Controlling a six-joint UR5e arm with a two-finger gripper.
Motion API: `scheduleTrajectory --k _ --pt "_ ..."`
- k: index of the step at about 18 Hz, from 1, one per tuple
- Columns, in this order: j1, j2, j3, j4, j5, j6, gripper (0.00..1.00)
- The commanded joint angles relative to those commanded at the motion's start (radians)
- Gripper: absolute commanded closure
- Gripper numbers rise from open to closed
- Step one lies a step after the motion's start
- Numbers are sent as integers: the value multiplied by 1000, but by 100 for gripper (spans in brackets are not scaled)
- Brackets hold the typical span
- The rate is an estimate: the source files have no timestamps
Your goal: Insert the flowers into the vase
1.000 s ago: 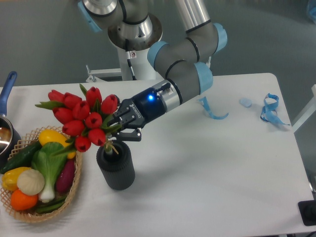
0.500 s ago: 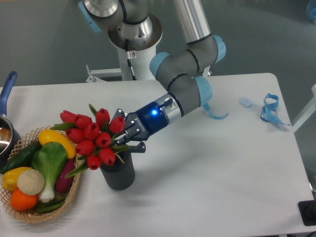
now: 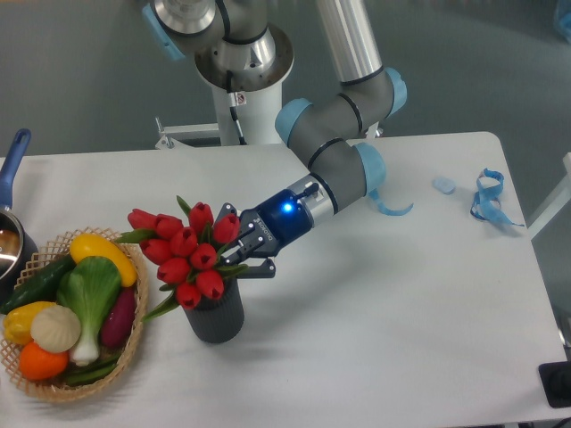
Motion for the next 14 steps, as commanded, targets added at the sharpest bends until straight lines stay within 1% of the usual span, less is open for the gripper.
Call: scheduleTrajectory --k 1,3,4,5,6,7,9,10,12,14 --pt "-2 0 3 0 0 2 40" --pt "-2 3 6 0 2 2 22" --pt "-2 5 3 0 2 2 19" --pt "-2 6 0 0 2 3 14" --pt "2 8 0 0 2 3 3" --pt "3 9 -2 0 3 3 0" --pt "12 15 -5 0 26 8 0" --pt "17 27 -5 0 47 8 0" --pt "34 70 -8 0 93 3 0" --pt "70 115 -8 -2 150 0 0"
